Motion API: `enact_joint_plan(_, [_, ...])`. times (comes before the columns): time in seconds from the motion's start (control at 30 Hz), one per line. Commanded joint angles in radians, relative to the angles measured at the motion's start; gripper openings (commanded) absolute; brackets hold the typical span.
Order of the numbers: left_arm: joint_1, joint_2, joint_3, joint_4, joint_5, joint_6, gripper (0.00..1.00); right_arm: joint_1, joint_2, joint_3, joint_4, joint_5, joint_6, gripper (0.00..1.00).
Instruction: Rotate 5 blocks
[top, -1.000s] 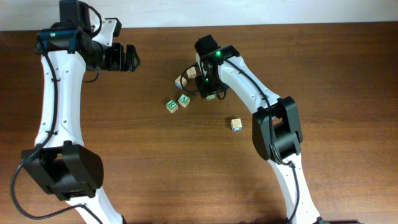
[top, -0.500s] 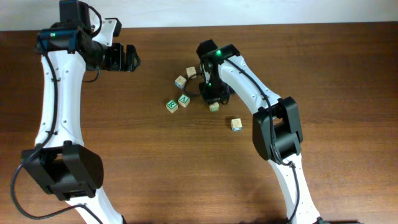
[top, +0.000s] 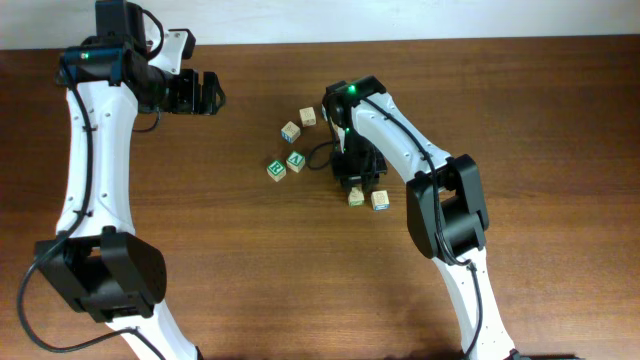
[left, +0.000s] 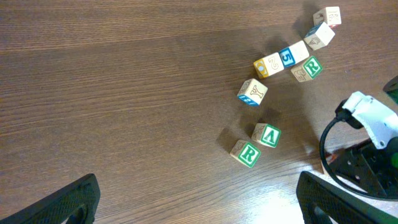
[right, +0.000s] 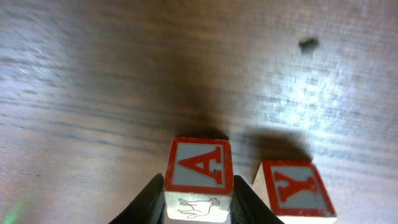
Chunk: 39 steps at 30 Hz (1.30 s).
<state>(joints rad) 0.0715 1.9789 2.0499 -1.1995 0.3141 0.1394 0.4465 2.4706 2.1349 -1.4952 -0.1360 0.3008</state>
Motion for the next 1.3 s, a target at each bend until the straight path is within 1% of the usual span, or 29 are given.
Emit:
enact_joint_plan(0.0, [-0.005, 0.003, 0.016, 0.002, 0.0, 0.02, 0.99, 0.005, 0.01, -0.035, -0.02, 0.008, 0.03, 0.3])
enact_joint_plan(0.3, [-0.005, 0.003, 0.016, 0.002, 0.0, 0.02, 0.99, 0.005, 0.01, -0.035, -0.068, 0.009, 0.03, 0.31])
enact_joint_plan(0.4, [-0.005, 0.003, 0.016, 0.002, 0.0, 0.02, 0.99, 0.002, 0.01, -0.031, -0.049, 0.013, 0.029, 0.4])
enact_joint_plan(0.47, [-0.005, 0.003, 0.016, 0.002, 0.0, 0.02, 0.99, -0.002, 0.01, -0.016, -0.037, 0.015, 0.029, 0.41])
enact_joint_plan(0.63, [-0.005, 0.003, 0.016, 0.002, 0.0, 0.02, 0.99, -0.004, 0.01, 0.052, -0.029, 0.016, 0.01, 0.41])
enact_joint_plan(0.77, [-0.005, 0.003, 0.016, 0.002, 0.0, 0.02, 0.99, -0.004, 0.01, 0.167, -0.026, 0.016, -0.027, 0.42])
enact_joint_plan(0.83, [-0.005, 0.003, 0.016, 0.002, 0.0, 0.019, 0.99, -0.003, 0.01, 0.238, -0.015, 0.015, -0.053, 0.46])
enact_joint_plan(0.87, [-0.005, 0.003, 0.016, 0.002, 0.0, 0.02, 0.99, -0.001, 0.01, 0.282, 0.007, 0.013, -0.061, 0.48])
enact_joint_plan(0.97, [-0.005, 0.003, 0.016, 0.002, 0.0, 0.02, 0.99, 0.013, 0.01, 0.34, 0.097, 0.012, -0.081, 0.52])
enact_joint_plan(1.03, [-0.005, 0.003, 0.016, 0.002, 0.0, 0.019, 0.99, 0.035, 0.012, 0.332, 0.194, 0.014, -0.116, 0.61])
enact_joint_plan(1.1, [-0.005, 0.003, 0.016, 0.002, 0.0, 0.02, 0.99, 0.053, 0.021, 0.313, 0.249, 0.016, -0.116, 0.62])
enact_joint_plan(1.13, [-0.005, 0.003, 0.016, 0.002, 0.0, 0.02, 0.99, 0.06, 0.029, 0.31, 0.26, 0.016, -0.096, 0.62])
enact_joint_plan(1.23, [-0.005, 0.003, 0.016, 0.002, 0.0, 0.02, 0.99, 0.078, 0.068, 0.309, 0.281, 0.016, 0.089, 0.61])
enact_joint_plan(1.27, [-0.005, 0.003, 0.016, 0.002, 0.0, 0.02, 0.99, 0.083, 0.079, 0.309, 0.286, 0.016, 0.136, 0.63])
